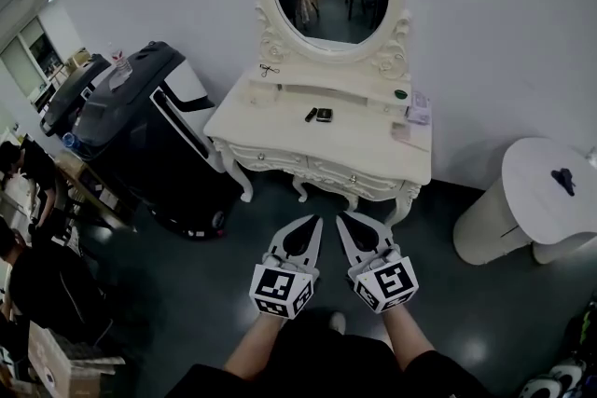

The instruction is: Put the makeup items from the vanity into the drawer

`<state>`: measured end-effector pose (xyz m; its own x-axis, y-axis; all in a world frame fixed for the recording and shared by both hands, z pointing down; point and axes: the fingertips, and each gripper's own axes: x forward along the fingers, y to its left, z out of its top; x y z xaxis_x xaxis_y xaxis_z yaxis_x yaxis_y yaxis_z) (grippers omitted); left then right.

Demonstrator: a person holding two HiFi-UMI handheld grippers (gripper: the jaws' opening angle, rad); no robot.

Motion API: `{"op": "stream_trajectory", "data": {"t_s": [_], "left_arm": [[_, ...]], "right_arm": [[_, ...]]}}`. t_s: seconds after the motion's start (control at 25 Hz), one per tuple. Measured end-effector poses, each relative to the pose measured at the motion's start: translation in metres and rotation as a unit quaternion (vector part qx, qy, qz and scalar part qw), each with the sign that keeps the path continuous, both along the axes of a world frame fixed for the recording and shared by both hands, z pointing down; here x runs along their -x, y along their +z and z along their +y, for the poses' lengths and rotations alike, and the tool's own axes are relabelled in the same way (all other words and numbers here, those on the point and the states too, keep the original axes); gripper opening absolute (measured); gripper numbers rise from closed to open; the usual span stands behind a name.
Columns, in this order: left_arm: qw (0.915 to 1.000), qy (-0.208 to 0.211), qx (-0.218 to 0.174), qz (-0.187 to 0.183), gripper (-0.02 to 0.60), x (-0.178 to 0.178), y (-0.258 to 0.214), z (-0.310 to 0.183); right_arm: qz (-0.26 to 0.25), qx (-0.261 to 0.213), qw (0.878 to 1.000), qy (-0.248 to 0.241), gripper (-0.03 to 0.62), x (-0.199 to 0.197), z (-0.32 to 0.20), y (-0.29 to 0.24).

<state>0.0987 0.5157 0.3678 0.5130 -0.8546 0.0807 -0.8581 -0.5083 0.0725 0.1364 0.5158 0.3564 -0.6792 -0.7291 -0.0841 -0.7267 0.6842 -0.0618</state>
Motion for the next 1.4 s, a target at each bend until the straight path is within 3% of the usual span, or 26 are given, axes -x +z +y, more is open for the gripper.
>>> {"op": "stream_trajectory", "data": {"t_s": [0.4, 0.92, 1.4], "left_arm": [[0.9999, -0.01, 0.001, -0.007, 0.015, 0.012, 0.009, -0.021], [0.9998, -0.017, 0.008, -0.002, 0.015, 0.061, 0.014, -0.12], [0.9995, 0.021, 0.022, -0.006, 0.015, 0.084, 0.018, -0.197]], "right_arm": [[0.006, 0.016, 1.0, -0.008, 0.025, 0.009, -0.029, 0.017], [0.015, 0.033, 0.999, -0.011, 0.025, 0.053, -0.125, 0.031], [0.018, 0.052, 0.998, 0.021, 0.025, 0.079, -0.198, 0.033]]}}
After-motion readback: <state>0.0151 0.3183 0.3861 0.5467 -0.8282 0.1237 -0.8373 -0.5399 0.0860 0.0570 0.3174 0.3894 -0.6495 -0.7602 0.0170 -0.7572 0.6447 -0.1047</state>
